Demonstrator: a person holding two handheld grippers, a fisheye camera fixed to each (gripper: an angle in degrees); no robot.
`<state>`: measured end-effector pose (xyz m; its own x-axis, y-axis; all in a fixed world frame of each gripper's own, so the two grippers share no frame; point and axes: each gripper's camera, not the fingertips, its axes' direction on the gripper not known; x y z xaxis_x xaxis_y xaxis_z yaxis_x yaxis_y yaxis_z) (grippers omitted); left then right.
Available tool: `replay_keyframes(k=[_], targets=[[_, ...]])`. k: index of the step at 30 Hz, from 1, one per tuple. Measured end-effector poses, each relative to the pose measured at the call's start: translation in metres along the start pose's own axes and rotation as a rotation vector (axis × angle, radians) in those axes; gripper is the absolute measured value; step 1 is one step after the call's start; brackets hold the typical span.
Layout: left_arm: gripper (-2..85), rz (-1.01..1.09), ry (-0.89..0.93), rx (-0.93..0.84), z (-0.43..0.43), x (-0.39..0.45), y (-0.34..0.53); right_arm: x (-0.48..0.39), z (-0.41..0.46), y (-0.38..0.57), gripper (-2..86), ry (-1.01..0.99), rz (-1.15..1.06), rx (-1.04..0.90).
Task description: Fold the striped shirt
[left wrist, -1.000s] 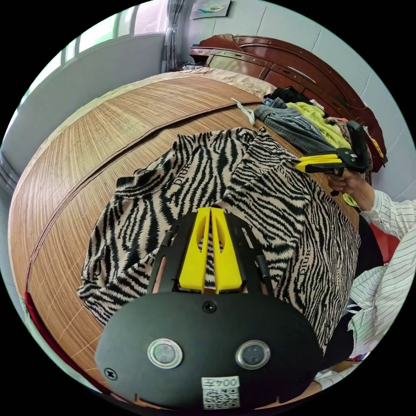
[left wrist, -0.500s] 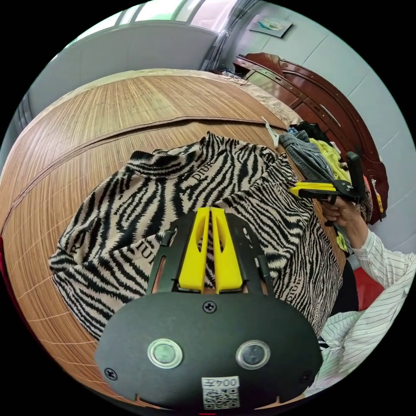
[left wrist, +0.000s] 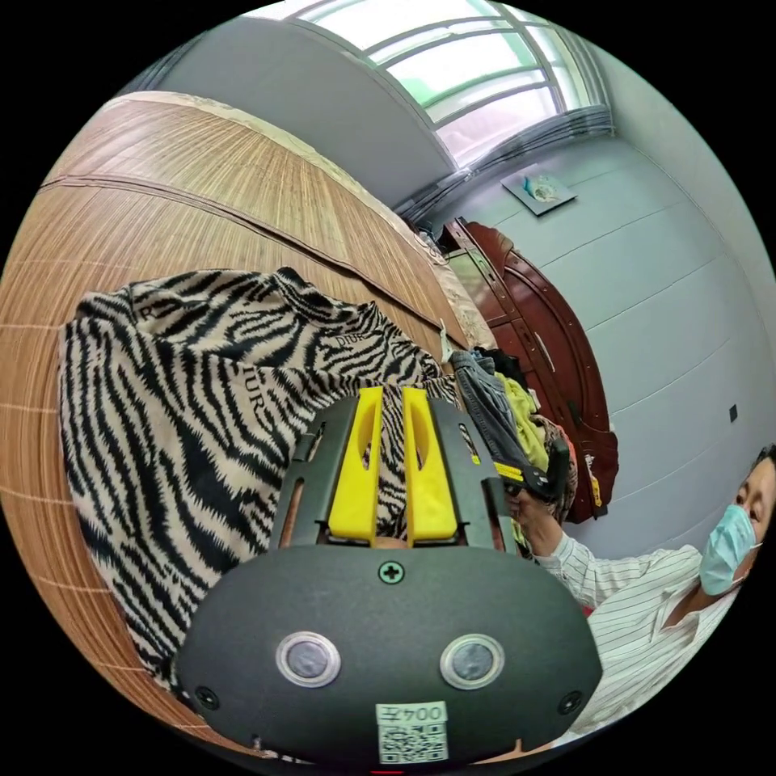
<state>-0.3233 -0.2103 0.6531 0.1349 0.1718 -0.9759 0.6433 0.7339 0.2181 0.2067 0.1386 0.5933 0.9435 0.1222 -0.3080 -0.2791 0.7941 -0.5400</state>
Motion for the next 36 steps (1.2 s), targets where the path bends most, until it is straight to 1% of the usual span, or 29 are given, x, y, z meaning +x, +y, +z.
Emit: replay_keyframes(k=[1,3,4,5,7,8,9,11,13,15,16,17,18,19,21,22,25,27,29,30,32,36], targets=[[2.5,0.002,-0.028,0.007,-0.007,0.002,0.011,-0.002,-0.005,-0.001,0.5,-0.002,-0.004,0.029],[2.4,0.015,-0.091,0.006,-0.015,0.007,0.024,-0.018,-0.018,-0.009,-0.3,-0.025,-0.081,0.121],[2.3,0.036,-0.152,0.000,-0.018,0.011,0.031,-0.023,-0.019,-0.012,-0.4,-0.035,-0.104,0.126],[2.2,0.064,-0.225,-0.025,-0.019,0.015,0.038,-0.030,-0.013,-0.020,-0.5,-0.054,-0.133,0.108],[2.0,0.087,-0.334,-0.056,-0.018,0.016,0.047,-0.032,0.009,-0.031,-0.6,-0.080,-0.137,0.002],[1.7,0.099,-0.374,-0.068,-0.017,0.015,0.053,-0.031,0.024,-0.032,-0.7,-0.062,-0.139,-0.045],[1.5,0.096,-0.384,-0.076,-0.017,0.013,0.056,-0.028,0.021,-0.029,-0.7,-0.085,-0.137,0.013],[0.9,0.041,-0.306,-0.056,-0.025,0.005,0.061,-0.029,0.016,-0.032,-0.7,-0.085,-0.142,0.000],[0.7,0.022,-0.290,-0.020,-0.033,0.009,0.065,-0.038,0.006,-0.036,-0.7,-0.028,-0.156,0.018],[0.6,0.037,-0.302,-0.011,-0.038,0.020,0.068,-0.053,-0.011,-0.048,-0.7,-0.081,-0.144,0.103],[0.5,0.047,-0.345,-0.023,-0.037,0.026,0.072,-0.057,-0.012,-0.052,-0.7,-0.101,-0.140,0.115],[0.4,0.033,-0.402,-0.065,-0.033,0.028,0.075,-0.066,-0.005,-0.061,-0.7,-0.106,-0.134,0.097],[0.4,0.023,-0.410,-0.077,-0.032,0.028,0.077,-0.076,0.016,-0.072,-0.7,-0.080,-0.141,-0.023],[0.4,0.001,-0.391,-0.060,-0.037,0.033,0.081,-0.082,0.027,-0.076,-0.7,-0.062,-0.148,-0.098],[0.4,-0.012,-0.370,-0.035,-0.050,0.050,0.086,-0.100,0.014,-0.082,-0.7,0.024,-0.143,-0.095],[0.3,0.025,-0.349,-0.030,-0.060,0.069,0.092,-0.103,0.007,-0.083,-0.7,0.046,-0.141,-0.112],[0.2,0.143,-0.386,-0.068,-0.084,0.123,0.125,-0.123,-0.033,-0.069,-0.7,0.141,-0.217,-0.204],[0.2,0.183,-0.426,-0.118,-0.090,0.149,0.160,-0.132,-0.052,-0.037,-0.7,0.179,-0.244,-0.320],[0.2,0.220,-0.492,-0.195,-0.088,0.174,0.213,-0.140,-0.059,-0.006,-0.7,0.134,-0.248,-0.399],[0.2,0.225,-0.511,-0.219,-0.087,0.179,0.225,-0.148,-0.060,0.016,-0.7,0.126,-0.245,-0.436],[0.2,0.235,-0.550,-0.270,-0.084,0.193,0.272,-0.161,-0.057,0.045,-0.7,0.172,-0.256,-0.485],[0.2,0.221,-0.595,-0.327,-0.076,0.199,0.320,-0.181,-0.037,0.088,-0.7,0.274,-0.232,-0.515]])
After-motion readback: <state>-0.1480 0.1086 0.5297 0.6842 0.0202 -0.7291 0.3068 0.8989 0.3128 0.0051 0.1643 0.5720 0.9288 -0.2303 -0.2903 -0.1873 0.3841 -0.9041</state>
